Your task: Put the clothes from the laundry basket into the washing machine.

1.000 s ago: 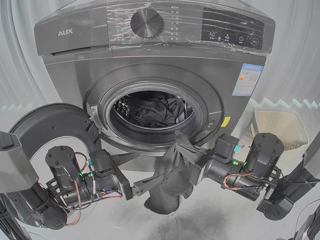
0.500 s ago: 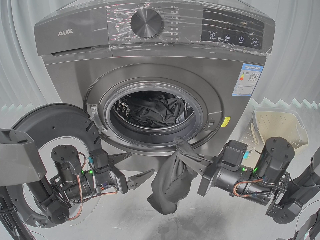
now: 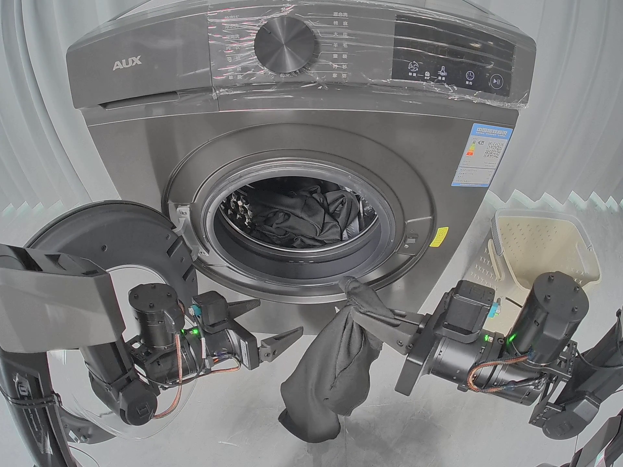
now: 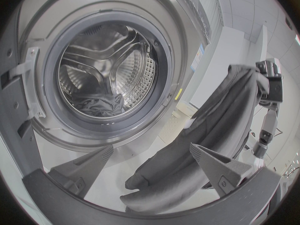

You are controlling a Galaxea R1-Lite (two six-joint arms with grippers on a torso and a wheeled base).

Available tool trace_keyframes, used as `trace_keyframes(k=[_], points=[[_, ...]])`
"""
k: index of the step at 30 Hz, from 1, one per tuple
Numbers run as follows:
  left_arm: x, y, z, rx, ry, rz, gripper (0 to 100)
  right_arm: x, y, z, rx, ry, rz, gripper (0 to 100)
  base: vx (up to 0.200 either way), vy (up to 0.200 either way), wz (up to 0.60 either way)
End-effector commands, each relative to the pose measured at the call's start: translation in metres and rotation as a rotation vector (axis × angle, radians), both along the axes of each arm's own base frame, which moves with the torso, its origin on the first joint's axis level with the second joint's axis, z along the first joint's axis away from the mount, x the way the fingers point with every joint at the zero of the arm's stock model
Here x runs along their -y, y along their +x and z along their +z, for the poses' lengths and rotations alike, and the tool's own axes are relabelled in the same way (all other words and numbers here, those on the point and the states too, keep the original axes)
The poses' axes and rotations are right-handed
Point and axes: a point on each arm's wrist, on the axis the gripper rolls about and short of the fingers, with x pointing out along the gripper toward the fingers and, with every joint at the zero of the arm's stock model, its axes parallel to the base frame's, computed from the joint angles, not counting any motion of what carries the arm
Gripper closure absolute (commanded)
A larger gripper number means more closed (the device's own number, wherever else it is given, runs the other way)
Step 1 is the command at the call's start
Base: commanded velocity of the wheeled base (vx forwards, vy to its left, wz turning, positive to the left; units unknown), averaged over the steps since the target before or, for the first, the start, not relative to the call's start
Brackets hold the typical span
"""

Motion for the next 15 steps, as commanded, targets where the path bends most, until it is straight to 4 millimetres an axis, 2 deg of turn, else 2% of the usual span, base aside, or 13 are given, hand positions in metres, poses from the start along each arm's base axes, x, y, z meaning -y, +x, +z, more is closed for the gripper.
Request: trace_keyframes(k=[1, 9, 14, 15], points=[[0.001, 0.002, -0.020, -0.048, 0.038, -0.003, 0, -0.002, 0.001, 0.005, 0.020, 0.020, 0.005, 100, 0.000, 0.000, 0.00], [0.006, -0.006, -0.037, -0.093, 0.086, -0.041, 0, -0.013, 0.002, 0.007, 0.032, 0.045, 0.028, 100, 0.000, 0.000, 0.00], [0.011, 0.004, -0.040, -0.077, 0.078, -0.035, 0, -0.015, 0.001, 0.007, 0.040, 0.057, 0.034, 100, 0.000, 0.000, 0.00], [0.011, 0.011, -0.037, -0.057, 0.063, -0.022, 0, -0.013, 0.000, 0.006, 0.037, 0.053, 0.036, 100, 0.000, 0.000, 0.00]])
